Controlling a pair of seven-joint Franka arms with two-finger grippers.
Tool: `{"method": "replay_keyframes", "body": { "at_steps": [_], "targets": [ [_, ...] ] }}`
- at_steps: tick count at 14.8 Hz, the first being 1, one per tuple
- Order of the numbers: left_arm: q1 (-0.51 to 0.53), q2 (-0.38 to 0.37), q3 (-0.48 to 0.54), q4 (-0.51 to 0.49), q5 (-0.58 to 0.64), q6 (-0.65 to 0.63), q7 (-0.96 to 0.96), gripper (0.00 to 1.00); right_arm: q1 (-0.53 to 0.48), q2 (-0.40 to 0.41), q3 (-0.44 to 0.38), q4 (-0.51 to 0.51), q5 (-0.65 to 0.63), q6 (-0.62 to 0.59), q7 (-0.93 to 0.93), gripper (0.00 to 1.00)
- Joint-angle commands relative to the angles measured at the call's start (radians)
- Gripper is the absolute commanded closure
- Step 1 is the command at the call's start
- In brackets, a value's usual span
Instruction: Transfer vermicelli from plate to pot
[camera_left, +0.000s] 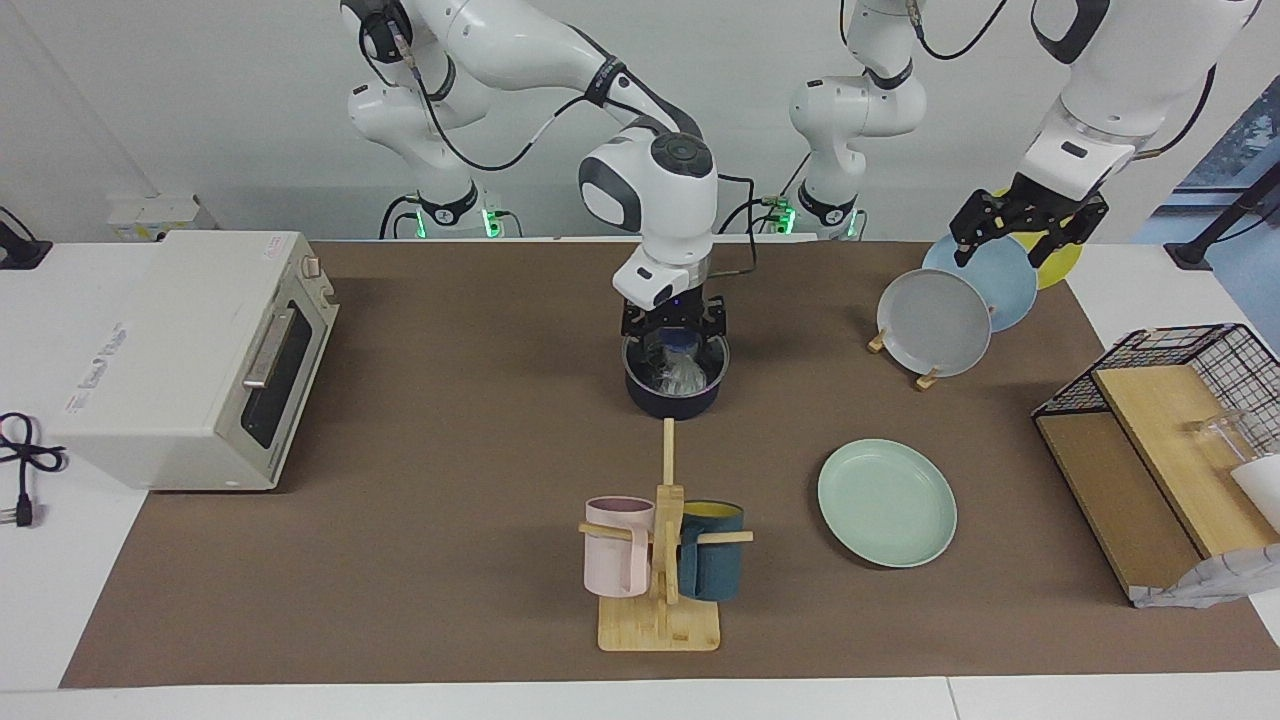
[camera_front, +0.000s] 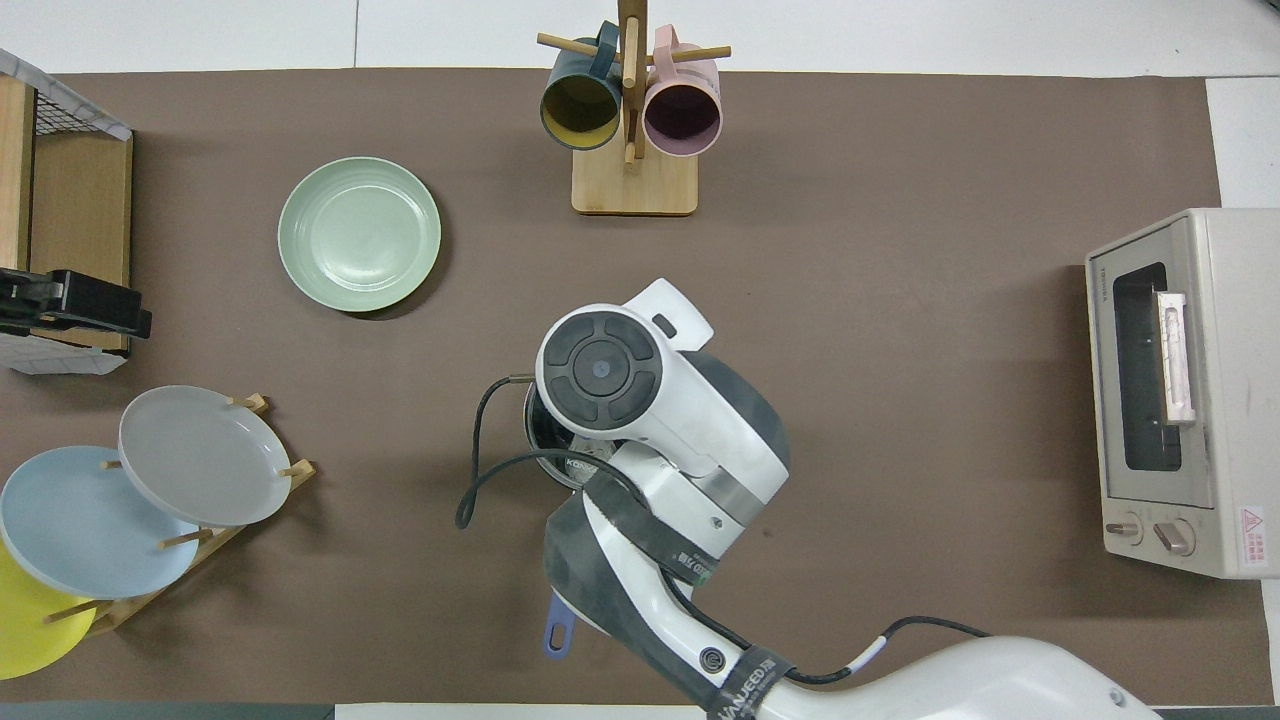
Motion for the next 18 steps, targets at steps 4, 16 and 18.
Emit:
{"method": "replay_keyframes", "body": {
  "at_steps": [4, 16, 18],
  "targets": [
    [0.014, -0.01, -0.009, -0.017, -0.012, 0.02, -0.006, 0.0, -0.204, -0.087, -0.047, 0.144, 0.058, -0.271, -0.372, 0.0],
    [0.027, -0.014, -0.018, -0.019, -0.012, 0.018, -0.006, 0.0, -0.298, -0.282, -0.359, 0.167, 0.222, -0.623, -0.821, 0.0],
    [0.027, -0.014, -0.018, -0.02, -0.012, 0.02, -0.003, 0.0, -0.292, -0.319, -0.372, 0.113, 0.225, -0.612, -0.842, 0.0]
  ]
}}
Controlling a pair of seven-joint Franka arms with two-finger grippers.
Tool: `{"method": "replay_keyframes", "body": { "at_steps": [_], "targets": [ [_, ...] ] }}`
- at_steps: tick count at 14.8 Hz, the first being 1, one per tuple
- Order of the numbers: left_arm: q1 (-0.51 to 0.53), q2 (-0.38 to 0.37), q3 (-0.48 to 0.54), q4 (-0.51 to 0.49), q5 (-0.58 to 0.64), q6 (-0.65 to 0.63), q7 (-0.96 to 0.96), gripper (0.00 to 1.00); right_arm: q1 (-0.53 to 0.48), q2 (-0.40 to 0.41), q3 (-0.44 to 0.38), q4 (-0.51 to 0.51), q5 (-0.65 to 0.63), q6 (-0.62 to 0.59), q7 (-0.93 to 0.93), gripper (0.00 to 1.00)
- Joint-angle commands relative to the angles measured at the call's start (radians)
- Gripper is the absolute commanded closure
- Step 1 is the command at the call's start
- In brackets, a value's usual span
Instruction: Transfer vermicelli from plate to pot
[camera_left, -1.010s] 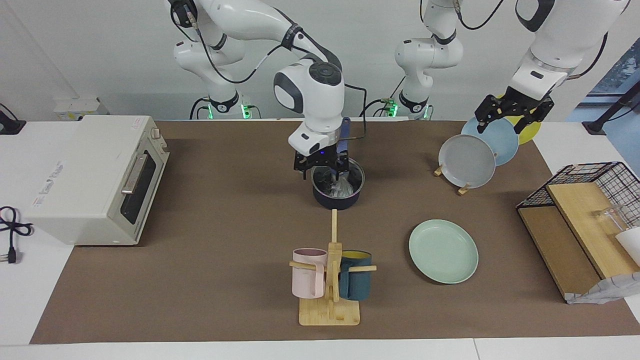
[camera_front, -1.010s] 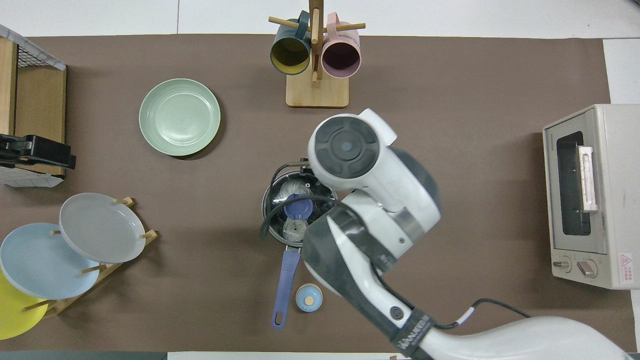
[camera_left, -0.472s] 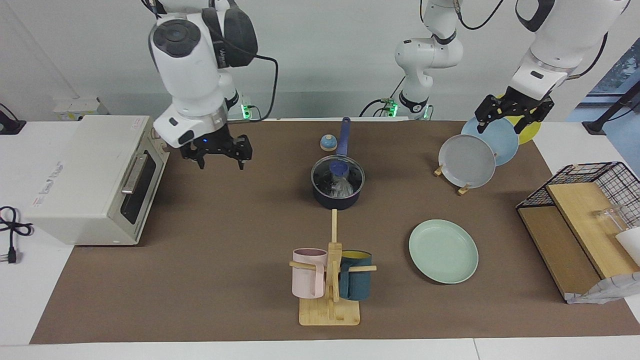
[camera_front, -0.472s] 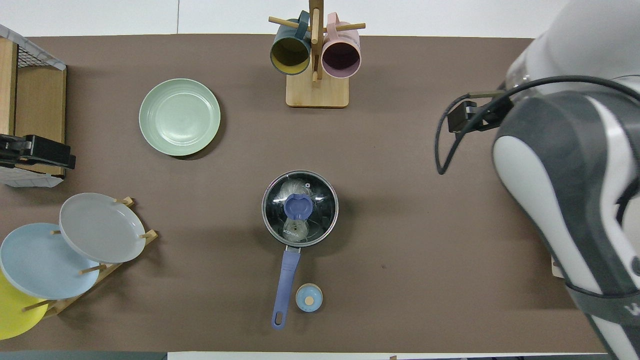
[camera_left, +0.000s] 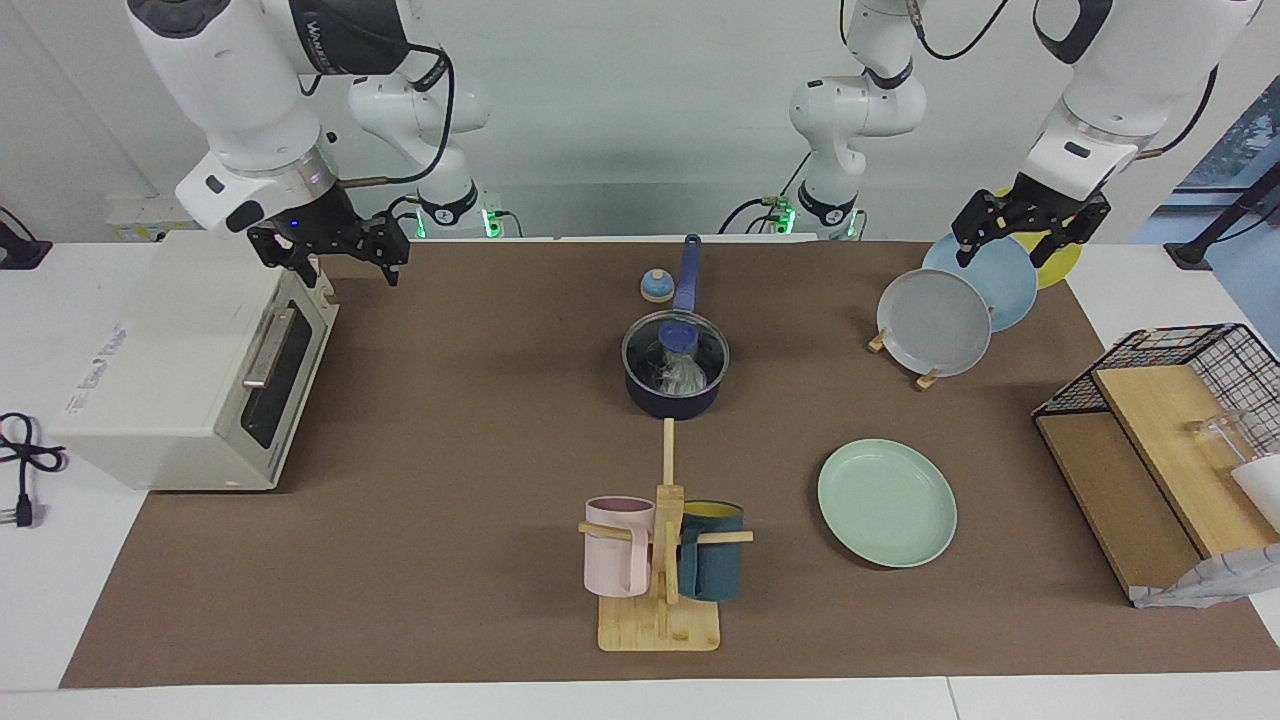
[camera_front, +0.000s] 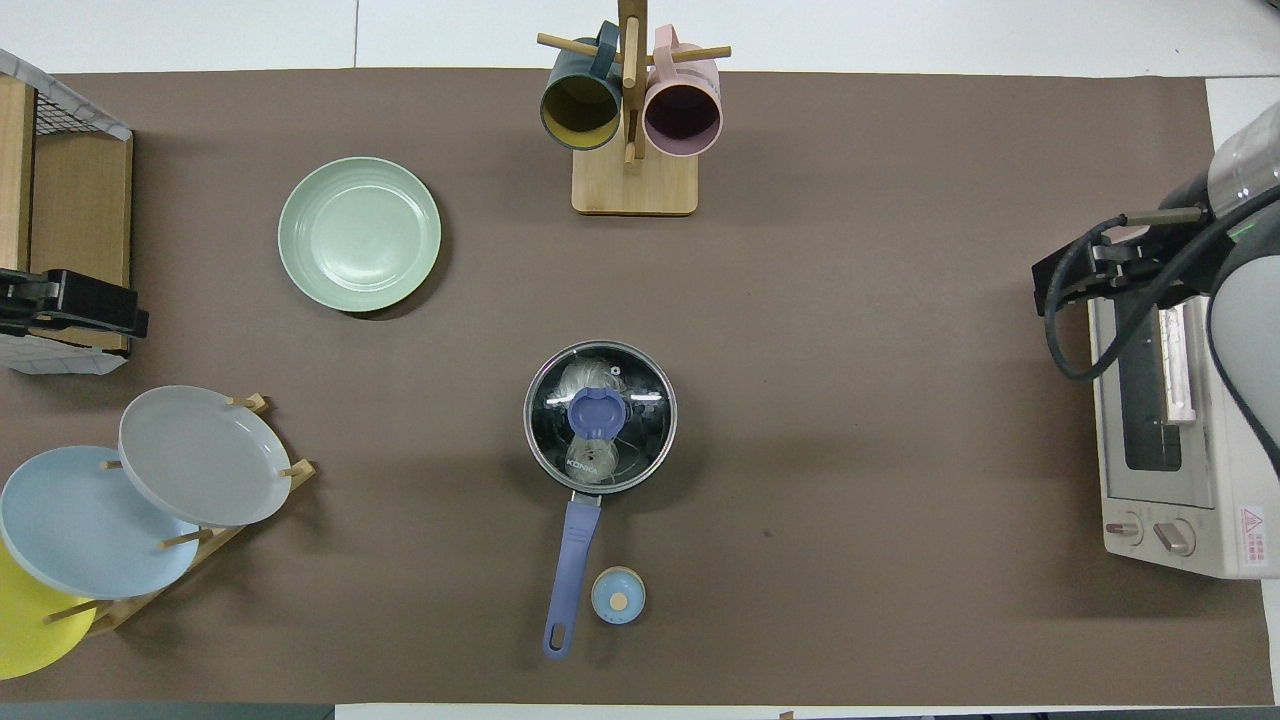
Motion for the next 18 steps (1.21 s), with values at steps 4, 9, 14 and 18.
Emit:
{"method": "replay_keyframes", "body": {
  "at_steps": [4, 9, 14, 18],
  "targets": [
    [0.016, -0.014, -0.011, -0.02, -0.012, 0.015, -0.005, 0.0, 0.003, -0.206, -0.048, -0.325, 0.024, 0.148, -0.095, 0.0],
    [0.022, -0.014, -0.011, -0.02, -0.012, 0.015, -0.005, 0.0, -0.008, -0.103, -0.067, -0.194, -0.012, 0.175, -0.111, 0.0],
    [0.022, -0.014, -0.01, -0.02, -0.012, 0.015, -0.005, 0.0, -0.009, -0.089, -0.068, -0.161, -0.012, 0.129, -0.085, 0.0],
    [0.022, -0.014, -0.01, -0.02, -0.012, 0.015, -0.005, 0.0, -0.009, -0.089, -0.082, -0.161, -0.012, 0.13, -0.086, 0.0]
  ]
}}
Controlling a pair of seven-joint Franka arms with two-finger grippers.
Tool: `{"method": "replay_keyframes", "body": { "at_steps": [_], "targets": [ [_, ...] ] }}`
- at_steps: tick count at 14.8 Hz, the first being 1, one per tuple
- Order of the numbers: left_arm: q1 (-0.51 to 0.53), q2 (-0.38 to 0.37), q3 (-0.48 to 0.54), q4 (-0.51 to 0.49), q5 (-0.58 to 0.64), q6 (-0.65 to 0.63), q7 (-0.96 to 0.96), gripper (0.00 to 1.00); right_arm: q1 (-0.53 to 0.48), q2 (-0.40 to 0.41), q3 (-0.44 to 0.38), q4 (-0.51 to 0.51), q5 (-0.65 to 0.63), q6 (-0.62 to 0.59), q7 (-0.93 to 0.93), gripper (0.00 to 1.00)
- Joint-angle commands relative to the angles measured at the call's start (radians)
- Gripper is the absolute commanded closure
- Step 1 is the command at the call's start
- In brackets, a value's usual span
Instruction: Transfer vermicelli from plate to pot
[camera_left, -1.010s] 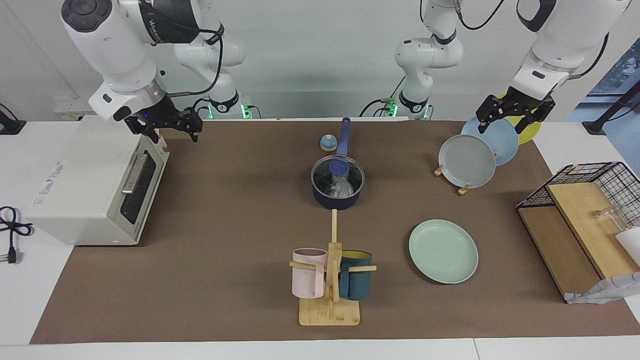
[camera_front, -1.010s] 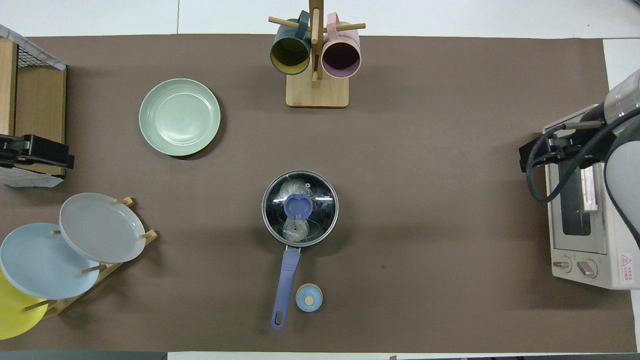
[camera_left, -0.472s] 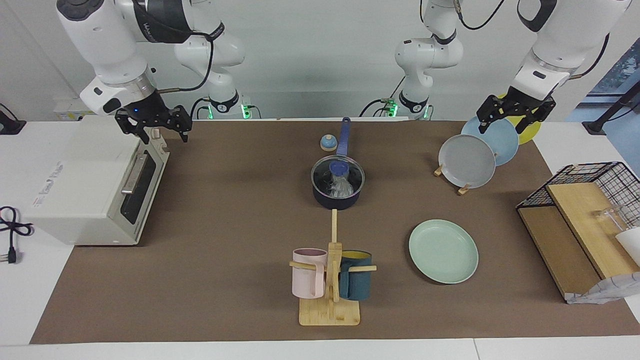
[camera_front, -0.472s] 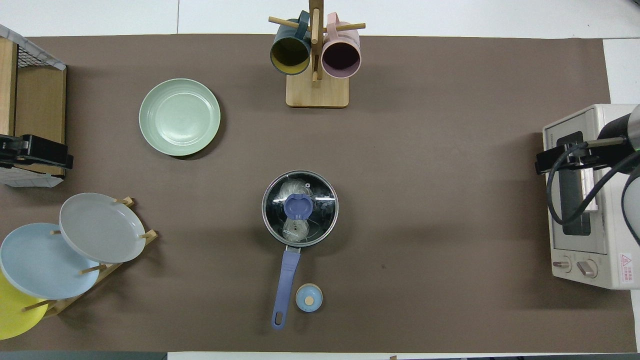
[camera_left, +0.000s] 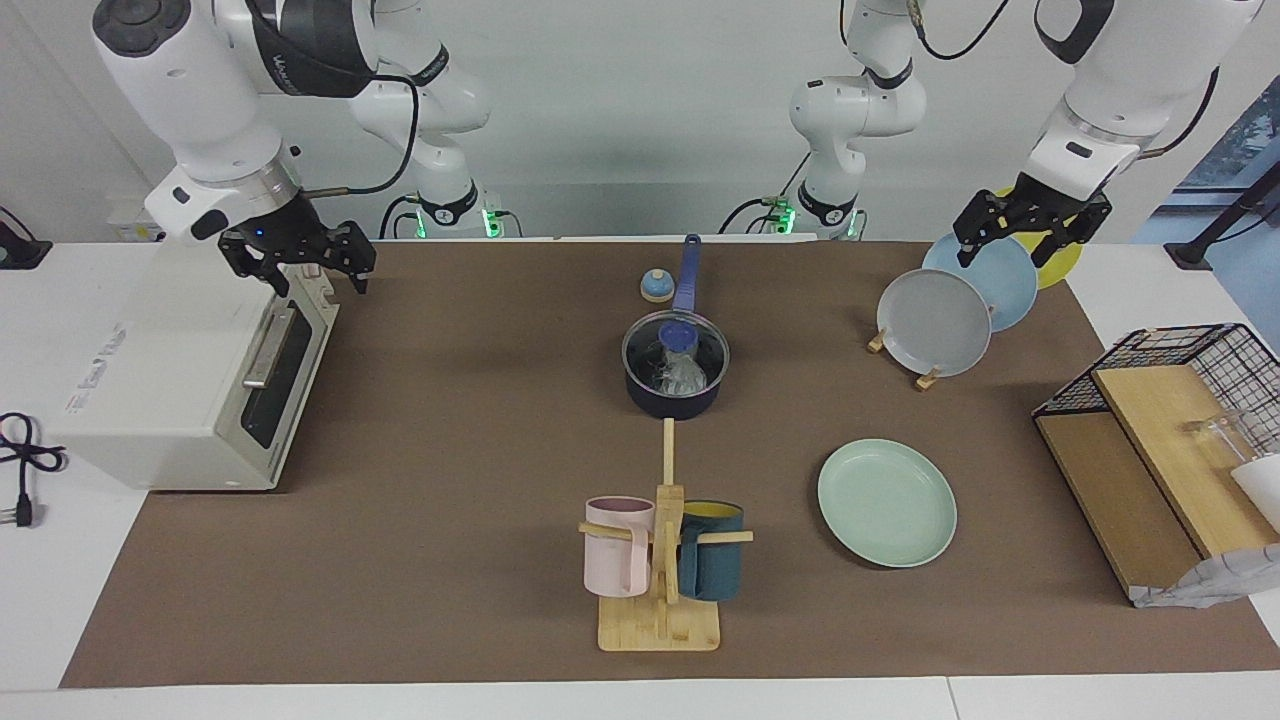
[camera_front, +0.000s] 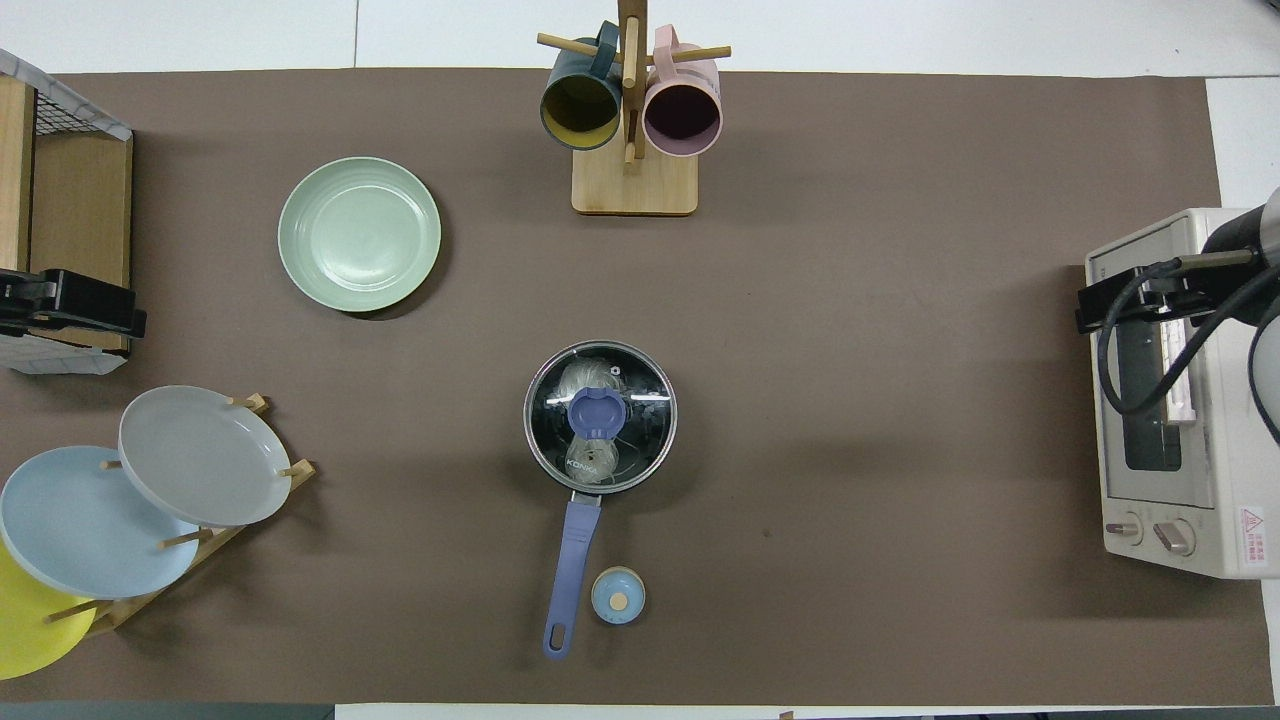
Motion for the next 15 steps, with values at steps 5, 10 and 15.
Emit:
{"method": "replay_keyframes", "body": {
  "at_steps": [5, 10, 15],
  "targets": [
    [0.019, -0.014, -0.01, -0.02, -0.012, 0.015, -0.005, 0.0, -0.018, 0.01, -0.009, 0.024, -0.011, -0.014, -0.005, 0.0],
    [0.019, -0.014, -0.01, -0.02, -0.012, 0.015, -0.005, 0.0, -0.041, 0.014, -0.002, 0.03, -0.014, -0.014, -0.007, 0.0],
    [0.019, -0.014, -0.01, -0.02, -0.012, 0.015, -0.005, 0.0, -0.055, 0.01, 0.0, 0.032, -0.009, -0.017, -0.01, 0.0]
  ]
}}
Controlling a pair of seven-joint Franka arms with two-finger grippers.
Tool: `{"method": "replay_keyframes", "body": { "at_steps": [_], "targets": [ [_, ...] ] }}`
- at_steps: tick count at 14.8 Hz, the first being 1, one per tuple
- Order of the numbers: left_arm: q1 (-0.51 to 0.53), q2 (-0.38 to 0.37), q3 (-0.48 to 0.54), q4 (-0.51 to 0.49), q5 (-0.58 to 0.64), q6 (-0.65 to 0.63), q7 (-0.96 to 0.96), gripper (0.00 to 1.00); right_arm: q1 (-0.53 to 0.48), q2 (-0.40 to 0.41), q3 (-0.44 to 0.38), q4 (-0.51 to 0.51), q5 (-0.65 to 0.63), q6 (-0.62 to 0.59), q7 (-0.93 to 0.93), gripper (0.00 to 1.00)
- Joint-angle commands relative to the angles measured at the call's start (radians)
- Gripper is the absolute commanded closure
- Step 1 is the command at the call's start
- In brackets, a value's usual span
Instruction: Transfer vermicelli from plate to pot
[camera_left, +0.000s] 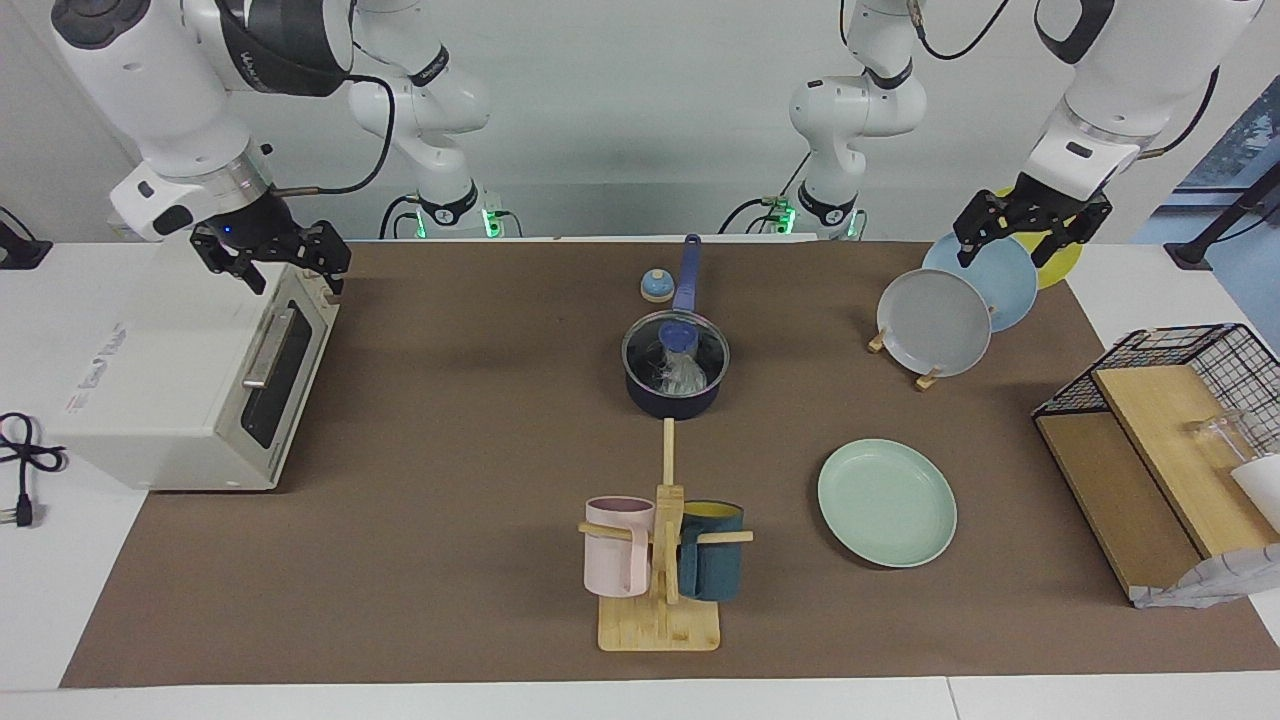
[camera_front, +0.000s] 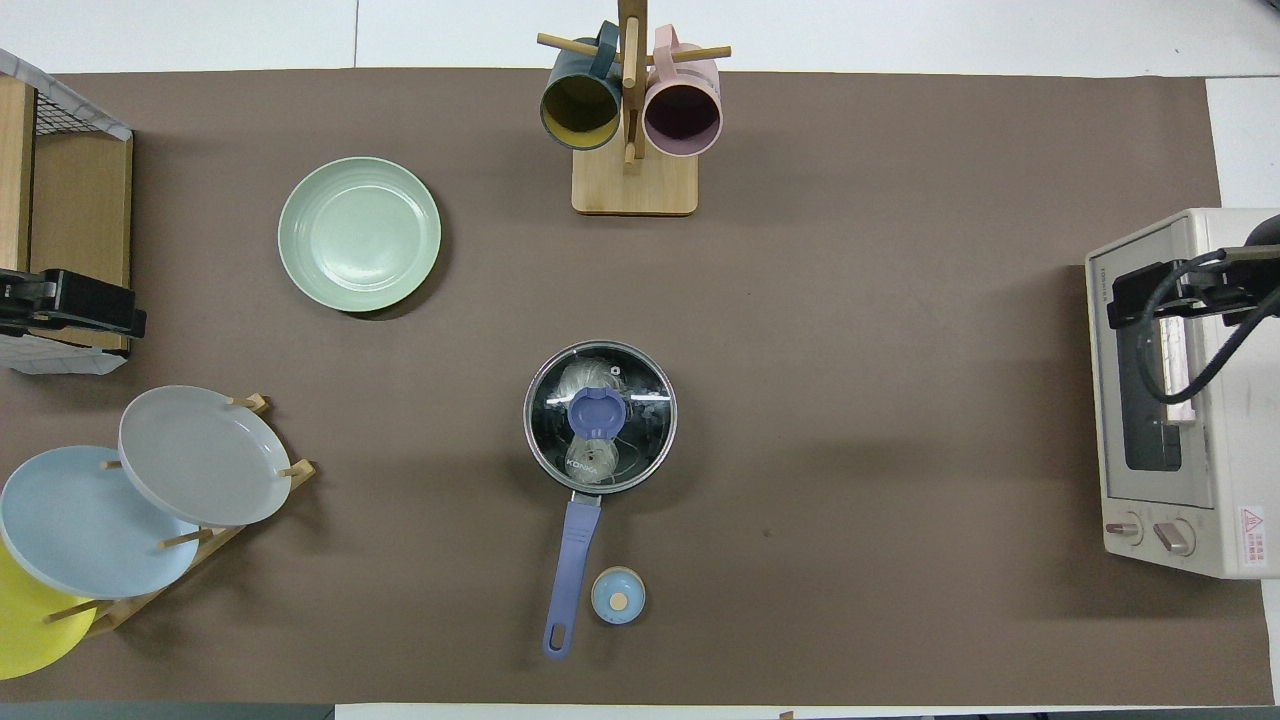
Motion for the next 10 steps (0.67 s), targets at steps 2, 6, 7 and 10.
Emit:
{"method": "replay_keyframes", "body": {
  "at_steps": [2, 6, 7, 10],
  "targets": [
    [0.019, -0.014, -0.01, -0.02, -0.012, 0.015, -0.005, 0.0, -0.02, 0.006, 0.014, 0.022, -0.005, -0.014, -0.008, 0.0],
    [0.019, -0.014, -0.01, -0.02, -0.012, 0.015, -0.005, 0.0, -0.017, -0.006, 0.011, 0.024, 0.005, -0.009, -0.01, 0.0],
    [0.019, -0.014, -0.01, -0.02, -0.012, 0.015, -0.005, 0.0, -0.013, -0.011, 0.013, 0.024, 0.005, -0.01, -0.008, 0.0],
    [0.019, -0.014, -0.01, -0.02, -0.012, 0.015, -0.005, 0.0, -0.011, -0.029, 0.005, 0.019, 0.014, -0.021, -0.025, 0.0]
  ]
}}
